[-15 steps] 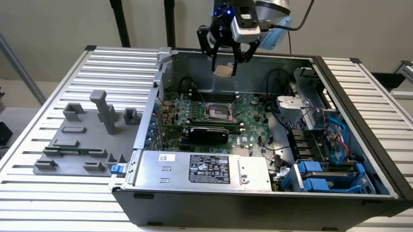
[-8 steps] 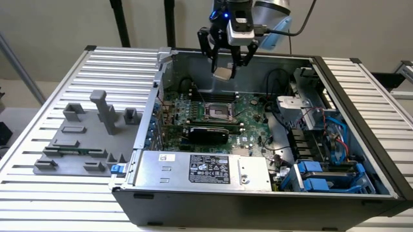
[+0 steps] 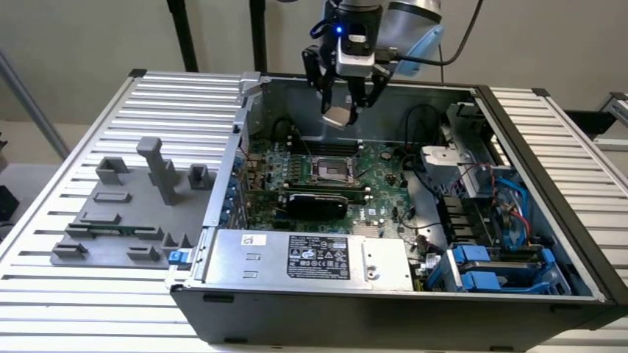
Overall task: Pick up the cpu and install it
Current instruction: 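Place the cpu into insertion slot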
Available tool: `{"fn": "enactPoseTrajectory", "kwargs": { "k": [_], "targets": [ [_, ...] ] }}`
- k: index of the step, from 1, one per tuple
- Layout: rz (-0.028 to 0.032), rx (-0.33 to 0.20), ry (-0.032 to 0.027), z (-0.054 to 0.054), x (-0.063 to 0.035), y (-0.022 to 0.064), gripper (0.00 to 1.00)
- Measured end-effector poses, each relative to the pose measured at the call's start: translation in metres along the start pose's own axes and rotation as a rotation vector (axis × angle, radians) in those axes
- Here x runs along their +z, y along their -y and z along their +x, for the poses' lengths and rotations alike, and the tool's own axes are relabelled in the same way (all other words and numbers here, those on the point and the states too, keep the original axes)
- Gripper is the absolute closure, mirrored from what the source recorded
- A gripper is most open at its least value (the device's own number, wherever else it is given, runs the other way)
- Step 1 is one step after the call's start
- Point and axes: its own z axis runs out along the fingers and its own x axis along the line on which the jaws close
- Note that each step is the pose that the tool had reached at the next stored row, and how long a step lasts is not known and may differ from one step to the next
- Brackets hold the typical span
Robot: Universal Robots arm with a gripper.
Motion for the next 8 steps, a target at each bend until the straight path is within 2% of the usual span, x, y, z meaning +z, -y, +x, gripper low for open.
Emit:
{"fn": "enactPoseTrajectory", "kwargs": {
  "k": [8],
  "targets": [
    [0.002,0.146,-0.0019,0.0001,0.0089,-0.0001,0.46]
  ]
}}
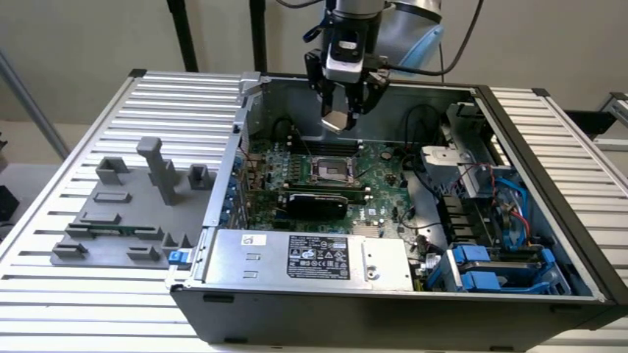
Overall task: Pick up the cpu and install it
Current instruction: 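Place the cpu into insertion slot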
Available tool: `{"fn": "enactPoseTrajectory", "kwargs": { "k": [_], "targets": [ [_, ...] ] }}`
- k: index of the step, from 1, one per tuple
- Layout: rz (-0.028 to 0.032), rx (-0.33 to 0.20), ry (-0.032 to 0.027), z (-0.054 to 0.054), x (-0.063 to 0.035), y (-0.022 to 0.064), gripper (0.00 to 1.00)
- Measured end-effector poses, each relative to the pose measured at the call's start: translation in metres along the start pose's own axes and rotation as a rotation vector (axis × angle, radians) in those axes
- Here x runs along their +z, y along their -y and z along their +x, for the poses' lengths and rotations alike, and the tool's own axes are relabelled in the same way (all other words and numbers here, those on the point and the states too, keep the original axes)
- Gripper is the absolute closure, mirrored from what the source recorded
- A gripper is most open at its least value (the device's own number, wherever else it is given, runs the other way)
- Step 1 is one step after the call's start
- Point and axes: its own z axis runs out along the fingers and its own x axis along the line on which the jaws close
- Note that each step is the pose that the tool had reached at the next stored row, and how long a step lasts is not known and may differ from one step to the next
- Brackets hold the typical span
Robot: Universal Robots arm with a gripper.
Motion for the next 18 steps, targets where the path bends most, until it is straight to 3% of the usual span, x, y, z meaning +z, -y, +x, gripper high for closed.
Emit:
{"fn": "enactPoseTrajectory", "kwargs": {
  "k": [18],
  "targets": [
    [0.0036,0.327,-0.0035,0.0,0.0219,-0.0003,0.46]
  ]
}}
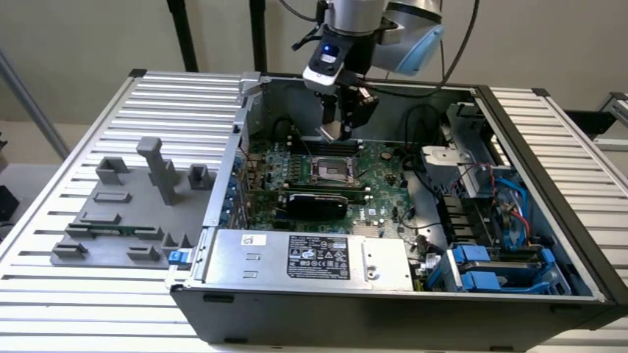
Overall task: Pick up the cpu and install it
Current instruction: 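Place the cpu into insertion slot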
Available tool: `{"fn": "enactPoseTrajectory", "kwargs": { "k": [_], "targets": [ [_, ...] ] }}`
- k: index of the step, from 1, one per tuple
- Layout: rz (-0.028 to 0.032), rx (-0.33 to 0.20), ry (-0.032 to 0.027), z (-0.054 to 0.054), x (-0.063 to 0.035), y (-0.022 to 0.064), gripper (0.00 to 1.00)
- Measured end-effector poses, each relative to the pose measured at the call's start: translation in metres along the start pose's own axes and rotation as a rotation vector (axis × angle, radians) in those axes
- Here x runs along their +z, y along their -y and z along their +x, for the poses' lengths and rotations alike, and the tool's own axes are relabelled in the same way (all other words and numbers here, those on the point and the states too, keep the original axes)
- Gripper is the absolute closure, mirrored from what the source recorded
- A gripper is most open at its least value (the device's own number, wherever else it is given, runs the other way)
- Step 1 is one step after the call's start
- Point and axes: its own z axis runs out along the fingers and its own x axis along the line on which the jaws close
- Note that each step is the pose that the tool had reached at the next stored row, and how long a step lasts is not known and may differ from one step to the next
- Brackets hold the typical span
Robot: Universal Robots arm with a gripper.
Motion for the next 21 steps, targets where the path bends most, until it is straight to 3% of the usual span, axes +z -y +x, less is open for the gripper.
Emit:
{"fn": "enactPoseTrajectory", "kwargs": {
  "k": [21],
  "targets": [
    [0.0037,0.408,-0.0038,0.0,0.0298,-0.0004,0.46]
  ]
}}
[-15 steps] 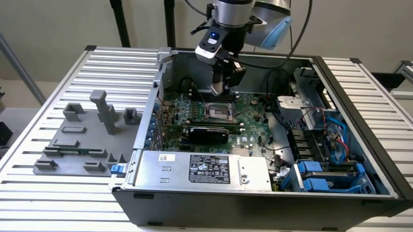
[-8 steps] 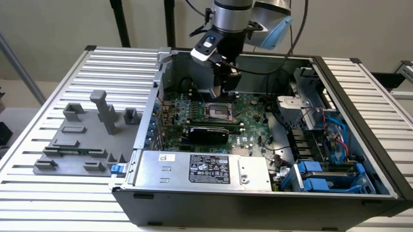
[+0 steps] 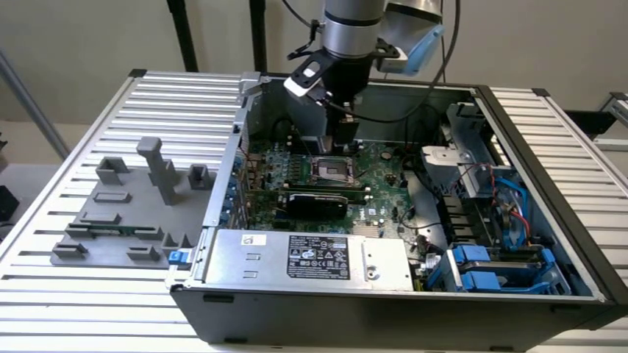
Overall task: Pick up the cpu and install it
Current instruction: 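Place the cpu into insertion slot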
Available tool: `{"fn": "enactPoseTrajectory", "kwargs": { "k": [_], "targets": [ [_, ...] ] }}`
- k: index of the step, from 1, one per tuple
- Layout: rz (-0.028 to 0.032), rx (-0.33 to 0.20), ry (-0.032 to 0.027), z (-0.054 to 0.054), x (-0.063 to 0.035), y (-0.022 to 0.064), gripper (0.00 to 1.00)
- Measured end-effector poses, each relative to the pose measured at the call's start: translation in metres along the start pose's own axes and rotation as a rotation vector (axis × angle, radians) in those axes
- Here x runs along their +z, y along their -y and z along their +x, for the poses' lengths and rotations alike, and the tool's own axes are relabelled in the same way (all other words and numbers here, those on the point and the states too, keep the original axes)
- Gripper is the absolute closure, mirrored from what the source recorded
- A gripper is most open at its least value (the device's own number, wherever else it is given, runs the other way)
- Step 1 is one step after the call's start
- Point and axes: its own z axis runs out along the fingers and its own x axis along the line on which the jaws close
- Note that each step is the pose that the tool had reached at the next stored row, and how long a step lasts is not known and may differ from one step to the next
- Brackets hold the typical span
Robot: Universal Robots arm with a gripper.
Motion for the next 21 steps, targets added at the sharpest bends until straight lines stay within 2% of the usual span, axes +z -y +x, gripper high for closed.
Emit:
{"fn": "enactPoseTrajectory", "kwargs": {
  "k": [11,16,21],
  "targets": [
    [0.0022,0.192,-0.0019,0.0,0.0142,-0.0002,0.46],
    [0.002,0.203,-0.0016,0.0,0.0198,-0.0006,0.46],
    [0.0009,0.191,0.0002,0.0,0.0247,-0.001,0.46]
  ]
}}
